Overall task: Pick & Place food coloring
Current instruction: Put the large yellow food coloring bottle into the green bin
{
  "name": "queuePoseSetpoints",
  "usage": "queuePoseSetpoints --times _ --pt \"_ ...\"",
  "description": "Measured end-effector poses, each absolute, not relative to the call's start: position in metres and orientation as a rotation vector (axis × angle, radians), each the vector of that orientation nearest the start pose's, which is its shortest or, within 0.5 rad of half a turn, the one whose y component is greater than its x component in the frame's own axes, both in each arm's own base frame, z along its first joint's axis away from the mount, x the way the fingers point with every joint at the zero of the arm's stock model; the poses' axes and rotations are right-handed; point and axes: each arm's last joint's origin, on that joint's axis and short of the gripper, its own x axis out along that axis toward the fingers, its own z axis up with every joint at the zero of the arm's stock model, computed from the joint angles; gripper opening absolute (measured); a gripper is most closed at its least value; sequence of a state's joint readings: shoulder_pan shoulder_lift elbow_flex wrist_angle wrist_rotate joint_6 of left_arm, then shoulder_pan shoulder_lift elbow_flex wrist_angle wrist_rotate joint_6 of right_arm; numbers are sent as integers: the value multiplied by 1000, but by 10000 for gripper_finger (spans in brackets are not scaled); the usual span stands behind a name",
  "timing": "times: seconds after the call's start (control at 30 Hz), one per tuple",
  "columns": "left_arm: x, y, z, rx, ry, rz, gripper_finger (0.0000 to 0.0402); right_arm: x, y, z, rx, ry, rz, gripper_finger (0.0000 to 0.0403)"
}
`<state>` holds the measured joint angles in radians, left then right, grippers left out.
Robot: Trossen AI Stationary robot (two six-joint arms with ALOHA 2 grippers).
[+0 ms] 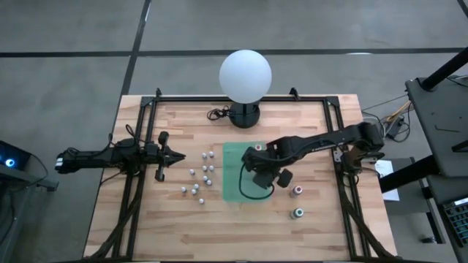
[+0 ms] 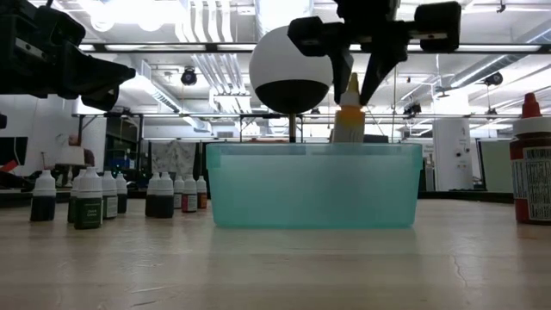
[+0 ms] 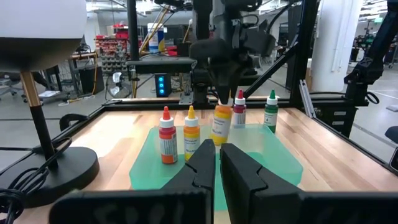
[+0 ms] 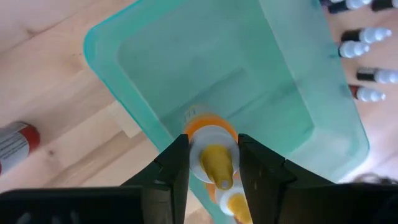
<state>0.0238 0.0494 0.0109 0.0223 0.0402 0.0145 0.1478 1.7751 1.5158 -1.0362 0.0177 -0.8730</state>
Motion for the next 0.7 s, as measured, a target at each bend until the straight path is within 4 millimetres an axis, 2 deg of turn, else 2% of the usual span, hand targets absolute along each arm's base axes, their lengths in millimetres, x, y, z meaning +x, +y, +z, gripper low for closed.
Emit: queuePoseSetpoints --times 0.5,0.7 --pt "100 1 165 14 16 -17 0 355 31 248 -792 1144 722 105" --pt "100 1 165 14 16 -17 0 352 26 241 -809 1128 799 105"
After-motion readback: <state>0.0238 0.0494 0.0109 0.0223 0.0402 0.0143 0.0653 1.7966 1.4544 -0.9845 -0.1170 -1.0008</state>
